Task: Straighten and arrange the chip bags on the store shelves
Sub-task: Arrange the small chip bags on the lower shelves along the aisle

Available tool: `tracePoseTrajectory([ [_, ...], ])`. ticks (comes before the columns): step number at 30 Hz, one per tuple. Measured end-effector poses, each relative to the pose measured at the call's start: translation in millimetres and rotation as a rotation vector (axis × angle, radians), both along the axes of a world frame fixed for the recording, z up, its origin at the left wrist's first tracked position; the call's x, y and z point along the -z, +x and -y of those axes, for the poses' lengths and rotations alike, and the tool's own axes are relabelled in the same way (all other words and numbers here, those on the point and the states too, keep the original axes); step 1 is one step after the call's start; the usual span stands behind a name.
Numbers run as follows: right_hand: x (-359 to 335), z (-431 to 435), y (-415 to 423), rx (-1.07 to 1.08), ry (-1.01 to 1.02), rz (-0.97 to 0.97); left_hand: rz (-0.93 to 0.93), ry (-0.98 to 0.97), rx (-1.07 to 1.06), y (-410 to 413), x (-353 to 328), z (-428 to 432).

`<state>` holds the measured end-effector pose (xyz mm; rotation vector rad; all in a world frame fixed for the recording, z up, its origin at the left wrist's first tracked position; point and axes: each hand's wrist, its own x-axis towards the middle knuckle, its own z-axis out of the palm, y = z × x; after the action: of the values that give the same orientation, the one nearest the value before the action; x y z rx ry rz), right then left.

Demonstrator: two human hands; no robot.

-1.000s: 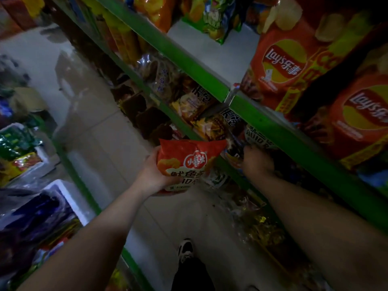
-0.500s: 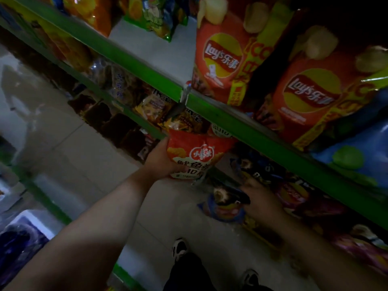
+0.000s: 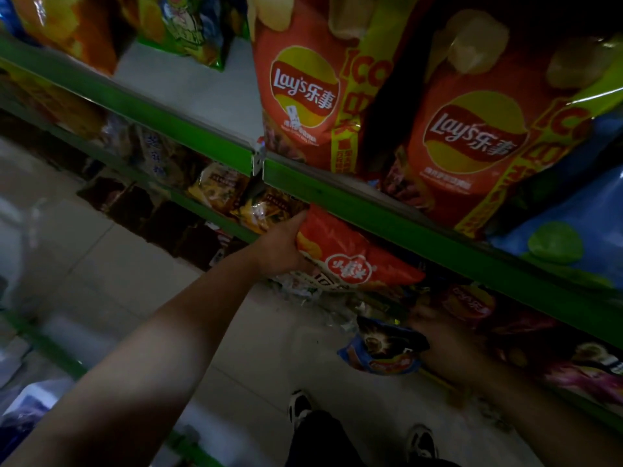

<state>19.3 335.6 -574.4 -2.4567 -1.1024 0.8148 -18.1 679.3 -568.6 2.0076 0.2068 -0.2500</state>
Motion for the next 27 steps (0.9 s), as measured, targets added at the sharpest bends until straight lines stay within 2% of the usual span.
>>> tracePoseTrajectory([
  [7, 1.3, -22.8, 8.0, -0.069, -0.073, 0.014, 0.161, -0.089, -0.013, 6.8, 12.4, 8.6],
  [13, -1.7, -32.3, 15.7, 0.02, -0.052, -0.027, -0.01, -0.243, -0.154, 23.4, 42.8, -8.7],
  [17, -5.6, -29.6, 14.2, 0.078, -0.079, 0.035, 0.007, -0.356, -0.356, 16.8, 54.0, -18.4],
  [23, -13.3, -31.9, 12.4, 0.189, 0.017, 0.017, -0.095, 0.006, -0.535, -3.6, 56.4, -3.4],
  [27, -15.7, -32.1, 15.5, 0.189, 0.035, -0.016, -0.123, 0.084, -0.718, -16.8, 54.8, 18.5],
])
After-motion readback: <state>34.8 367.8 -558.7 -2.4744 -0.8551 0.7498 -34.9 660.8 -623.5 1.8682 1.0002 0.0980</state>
